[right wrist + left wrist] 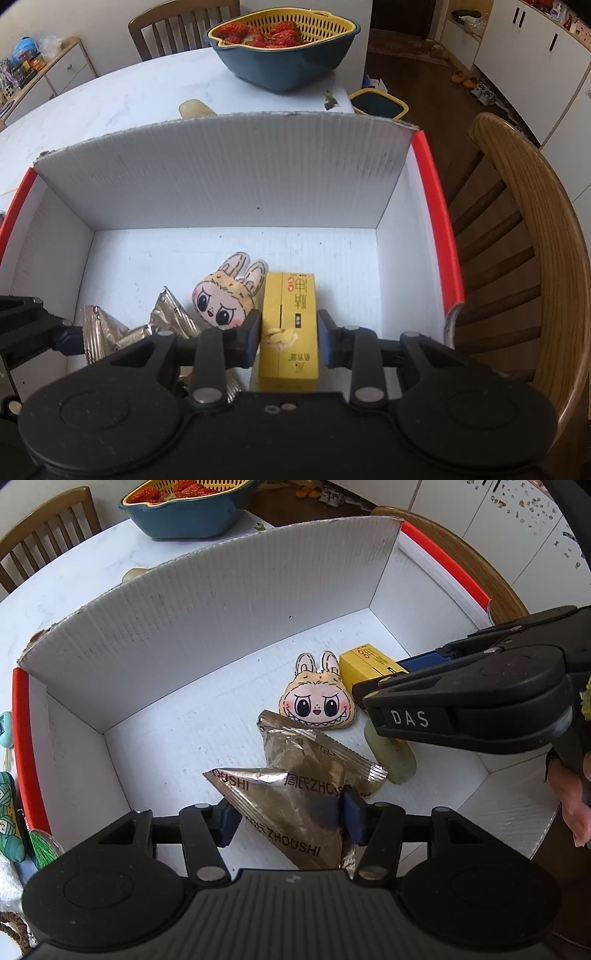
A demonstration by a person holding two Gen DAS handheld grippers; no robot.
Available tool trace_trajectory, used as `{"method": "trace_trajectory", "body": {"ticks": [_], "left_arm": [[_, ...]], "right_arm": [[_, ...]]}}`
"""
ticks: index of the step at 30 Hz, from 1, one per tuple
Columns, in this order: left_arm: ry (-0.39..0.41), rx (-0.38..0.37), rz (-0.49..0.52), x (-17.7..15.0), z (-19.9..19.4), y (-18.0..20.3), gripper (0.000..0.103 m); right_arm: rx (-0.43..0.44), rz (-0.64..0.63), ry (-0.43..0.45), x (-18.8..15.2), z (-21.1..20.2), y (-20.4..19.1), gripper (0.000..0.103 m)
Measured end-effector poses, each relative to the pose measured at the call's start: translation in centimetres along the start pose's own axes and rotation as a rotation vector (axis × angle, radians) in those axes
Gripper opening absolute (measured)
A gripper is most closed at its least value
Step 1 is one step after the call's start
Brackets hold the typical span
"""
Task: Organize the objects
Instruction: 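Open left tool to drop the foil bag while right tool releases the yellow box inside, then withdraw both tools from the shoebox toward the table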
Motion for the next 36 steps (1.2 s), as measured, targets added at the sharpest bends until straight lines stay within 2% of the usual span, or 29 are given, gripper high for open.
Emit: {"method": "trace_trajectory", "body": {"ticks": [6,9,18,26,29,36], "left_arm": [[0.032,0.005,0.016,0.1,-0.7,0.1,0.065],[0.053,0.001,0.016,0.1,-1.0,0.3,0.065],[0.162,-0.006,0.028,0.2,-4.0,0.1,0.065],[0.264,-0.015,0.042,-0.2,-8.1,-0.1,0.066],[0.308,-0.016,0.053,-0.5,-10.0,-0.3,0.071],[0.39,-0.017,0.069,-1.5,-13.6,-1.5,0.072]], "right_arm": [[0.002,0.003,0.005,-0.1,-0.4,-0.1,0.037],[0.01,0.007,0.021,0.1,-0.8,-0.4,0.044],[0.055,0.034,0.089,-0.1,-4.0,-1.1,0.05],[0.082,0.054,0.165,-0.5,-7.6,-2.1,0.056],[0.092,0.057,0.202,-0.6,-9.3,-2.7,0.058],[0.119,0.076,0.278,-0.7,-12.6,-4.6,0.062]]}}
Point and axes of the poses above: each gripper's, at about its wrist camera, not at the fingertips, and z roughly the way its jaws point, y to its right, x to its top, the point moved 10 cm from there along z, roughly the way its jaws point, and after that the axes turned 1 degree about x, right-handed, at the moved point
